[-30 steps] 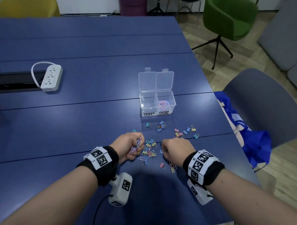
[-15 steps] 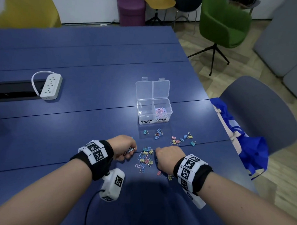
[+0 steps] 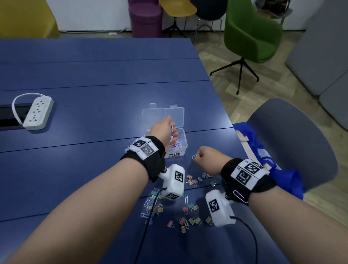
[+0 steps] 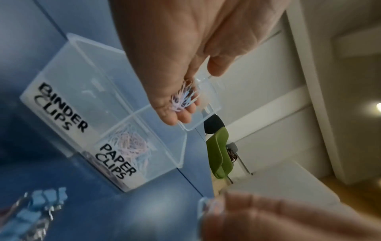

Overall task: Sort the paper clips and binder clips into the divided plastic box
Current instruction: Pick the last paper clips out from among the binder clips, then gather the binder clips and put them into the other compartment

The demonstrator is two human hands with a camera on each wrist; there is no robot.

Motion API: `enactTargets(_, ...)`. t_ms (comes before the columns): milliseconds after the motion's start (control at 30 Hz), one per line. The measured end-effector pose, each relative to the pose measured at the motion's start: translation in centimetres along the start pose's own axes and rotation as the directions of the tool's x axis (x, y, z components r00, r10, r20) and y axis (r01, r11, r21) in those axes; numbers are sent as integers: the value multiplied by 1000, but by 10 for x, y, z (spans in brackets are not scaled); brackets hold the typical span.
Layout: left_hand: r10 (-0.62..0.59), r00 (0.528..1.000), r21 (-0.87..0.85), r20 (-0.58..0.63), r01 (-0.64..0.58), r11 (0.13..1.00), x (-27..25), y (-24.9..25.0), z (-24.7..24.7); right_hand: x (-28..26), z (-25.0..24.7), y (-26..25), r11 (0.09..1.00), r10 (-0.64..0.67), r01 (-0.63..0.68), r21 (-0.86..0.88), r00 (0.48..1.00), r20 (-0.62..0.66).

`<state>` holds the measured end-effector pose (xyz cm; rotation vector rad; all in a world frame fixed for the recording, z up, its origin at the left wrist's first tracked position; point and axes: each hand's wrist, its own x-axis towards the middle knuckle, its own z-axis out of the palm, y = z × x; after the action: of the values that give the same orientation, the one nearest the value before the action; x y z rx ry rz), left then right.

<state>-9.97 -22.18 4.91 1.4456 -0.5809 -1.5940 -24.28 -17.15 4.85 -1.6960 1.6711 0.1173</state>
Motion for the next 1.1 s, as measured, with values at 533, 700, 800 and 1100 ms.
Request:
enactTargets(533,310,925,560,220,-380,736,-33,-5,-56,73,-30,-65,994,-88,82,-76,993,-74)
enactTargets(700,175,928,714,330,-366,597,-61,-30,-106,70,-37,-63,997,-65,59,-47,989,-133)
enactTargets(800,94,941,850,325,-334,408,-70,-50,-132,61,-38,-50,986,-72,102,130,974,-217)
enactTargets(1100,-40,917,917,398,-397,32,-86,-92,-152,-36,35,-1,982,-155,151,-117,987,-30)
